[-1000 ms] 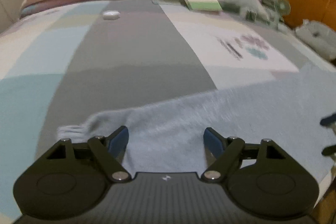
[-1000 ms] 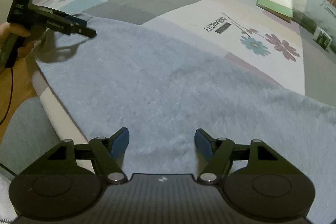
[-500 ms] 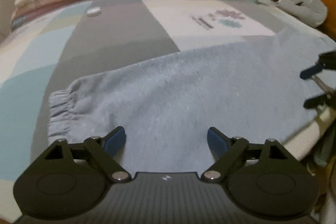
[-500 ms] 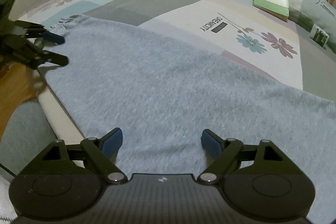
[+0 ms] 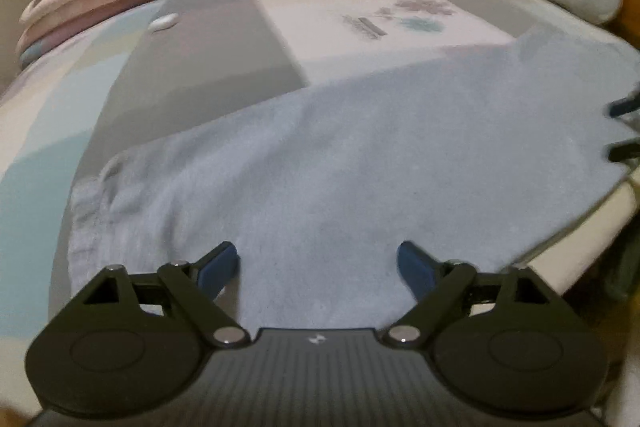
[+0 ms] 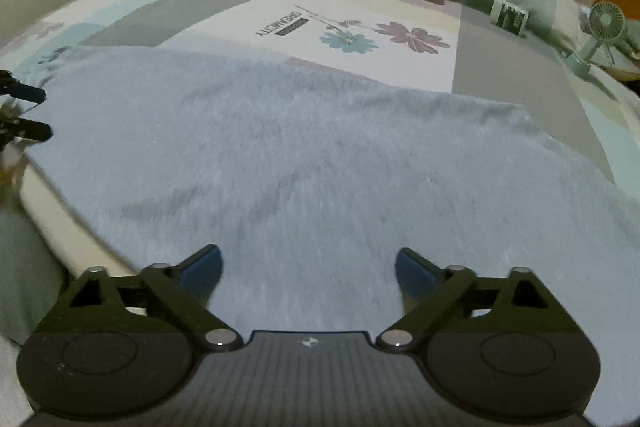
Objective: Fold clothes
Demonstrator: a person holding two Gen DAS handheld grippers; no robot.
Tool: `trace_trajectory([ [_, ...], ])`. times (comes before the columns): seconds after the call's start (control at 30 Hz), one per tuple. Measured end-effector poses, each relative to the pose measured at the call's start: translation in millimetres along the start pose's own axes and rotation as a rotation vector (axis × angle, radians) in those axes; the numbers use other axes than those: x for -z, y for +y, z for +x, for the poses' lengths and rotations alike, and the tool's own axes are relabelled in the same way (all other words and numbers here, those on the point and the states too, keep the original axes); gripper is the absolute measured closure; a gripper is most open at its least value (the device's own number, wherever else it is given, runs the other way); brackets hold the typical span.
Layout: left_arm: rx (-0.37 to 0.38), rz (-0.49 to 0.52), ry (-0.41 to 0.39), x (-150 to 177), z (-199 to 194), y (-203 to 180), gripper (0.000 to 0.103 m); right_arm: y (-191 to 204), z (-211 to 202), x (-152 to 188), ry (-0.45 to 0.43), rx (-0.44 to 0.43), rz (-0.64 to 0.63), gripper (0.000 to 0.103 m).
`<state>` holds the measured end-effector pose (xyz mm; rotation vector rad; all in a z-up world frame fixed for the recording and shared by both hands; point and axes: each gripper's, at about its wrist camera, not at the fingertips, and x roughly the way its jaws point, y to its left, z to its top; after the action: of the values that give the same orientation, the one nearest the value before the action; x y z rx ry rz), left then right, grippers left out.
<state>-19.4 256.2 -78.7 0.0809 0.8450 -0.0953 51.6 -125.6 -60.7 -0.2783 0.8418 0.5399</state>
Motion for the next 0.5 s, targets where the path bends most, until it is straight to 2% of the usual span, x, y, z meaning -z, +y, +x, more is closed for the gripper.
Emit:
trace_trajectory([
  [0.07, -0.006, -0.059, 0.013, 6.5, -4.1, 9.4, 0.010, -8.7, -6.5, 8.2, 0.007, -0.008, 0.025, 0.000],
  [0.13, -0.026, -0.072, 0.026, 5.7, -7.2, 12.2, 0.010, -15.1, -12.3, 14.3, 0.020, -0.011, 0.036, 0.000],
  [0.23, -0.068, -0.038, 0.035, -4.7, -10.3, 3.7, 0.010, -23.1, -22.3, 12.6, 0.014, 0.007, 0.038, 0.001],
  [0.33, -0.082, -0.005, 0.000, -20.7, -16.4, -12.3, 0.010, -42.5, -27.7, 8.4, -0.030, 0.075, 0.054, 0.001],
  [0.4, -0.066, 0.018, -0.034, -33.5, -21.9, -26.6, 0.010, -56.6, -28.7, 8.4, -0.049, 0.122, 0.063, 0.001],
  [0.5, -0.048, 0.063, -0.070, -49.9, -28.7, -50.9, 0.010, -82.4, -19.7, 23.5, -0.006, 0.158, 0.105, 0.000],
])
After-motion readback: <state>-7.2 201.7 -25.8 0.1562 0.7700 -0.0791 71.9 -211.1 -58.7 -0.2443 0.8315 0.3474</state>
